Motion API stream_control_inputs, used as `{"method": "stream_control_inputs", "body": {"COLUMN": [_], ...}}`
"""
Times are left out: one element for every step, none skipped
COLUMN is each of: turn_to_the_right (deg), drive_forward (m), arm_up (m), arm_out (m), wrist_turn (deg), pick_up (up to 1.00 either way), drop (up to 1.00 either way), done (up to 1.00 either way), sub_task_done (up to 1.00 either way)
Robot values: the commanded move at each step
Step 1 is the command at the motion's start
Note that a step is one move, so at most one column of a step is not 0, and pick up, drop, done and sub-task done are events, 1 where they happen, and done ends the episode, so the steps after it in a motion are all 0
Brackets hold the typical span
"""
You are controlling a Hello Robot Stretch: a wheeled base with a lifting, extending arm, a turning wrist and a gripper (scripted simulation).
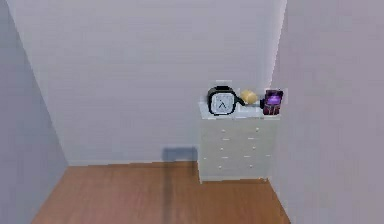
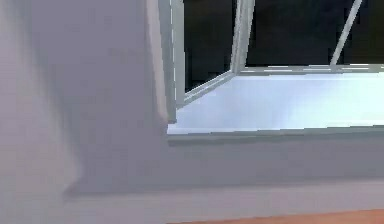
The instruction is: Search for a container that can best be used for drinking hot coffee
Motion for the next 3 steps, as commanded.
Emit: {"method": "stream_control_inputs", "body": {"turn_to_the_right": [0.0,27.0,0.0], "drive_forward": [0.70,0.00,0.00], "arm_up": [0.00,0.00,0.00], "arm_out": [0.00,0.00,0.00], "wrist_turn": [0.0,0.0,0.0], "pick_up": [0.00,0.00,0.00], "drop": [0.00,0.00,0.00], "done": [0.00,0.00,1.00], "sub_task_done": [0.00,0.00,0.00]}}
